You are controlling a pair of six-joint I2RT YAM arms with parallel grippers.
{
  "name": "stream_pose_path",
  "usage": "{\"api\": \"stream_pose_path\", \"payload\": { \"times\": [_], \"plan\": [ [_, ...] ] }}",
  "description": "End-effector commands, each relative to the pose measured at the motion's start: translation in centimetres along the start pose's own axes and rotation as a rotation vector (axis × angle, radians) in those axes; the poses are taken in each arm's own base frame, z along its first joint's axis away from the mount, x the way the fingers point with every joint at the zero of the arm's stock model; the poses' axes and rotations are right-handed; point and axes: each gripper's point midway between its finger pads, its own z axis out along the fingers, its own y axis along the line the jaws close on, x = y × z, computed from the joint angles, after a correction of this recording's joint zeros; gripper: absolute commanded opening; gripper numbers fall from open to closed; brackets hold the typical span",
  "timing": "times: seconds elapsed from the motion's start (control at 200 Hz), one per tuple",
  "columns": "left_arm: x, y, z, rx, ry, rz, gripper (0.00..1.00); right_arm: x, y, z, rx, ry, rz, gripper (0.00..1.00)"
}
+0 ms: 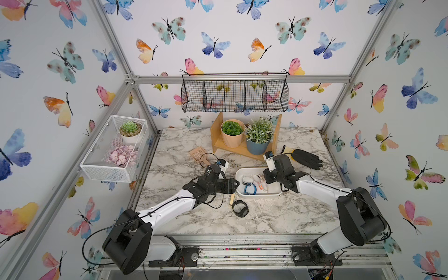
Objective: Put the watch into the storage box
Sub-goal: Place the watch in the storage box.
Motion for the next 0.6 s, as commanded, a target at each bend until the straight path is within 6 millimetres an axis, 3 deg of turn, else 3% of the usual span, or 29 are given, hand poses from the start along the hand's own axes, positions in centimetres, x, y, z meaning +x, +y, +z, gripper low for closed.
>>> {"api": "stream_pose_path", "payload": {
  "times": [0.0, 0.16, 0.325, 0.596],
  "plan": [
    [2.7, 2.7, -0.7, -0.109, 0.071, 0.003, 0.69, -1.2, 1.5, -0.7, -0.057, -0.040, -0.021, 0.26],
    [5.0, 2.2, -0.3, -0.043, 0.120, 0.001, 0.68, -1.9, 2.4, -1.0, -0.079, -0.055, -0.035, 0.28],
    [6.4, 3.7, 0.5, -0.092, 0.154, -0.013, 0.68, -2.0, 2.8, -1.0, -0.087, -0.053, -0.043, 0.29],
    [6.8, 3.8, 2.0, -0.060, 0.151, -0.005, 0.67, -1.5, 2.8, -0.7, -0.083, -0.038, -0.051, 0.30]
  ]
}}
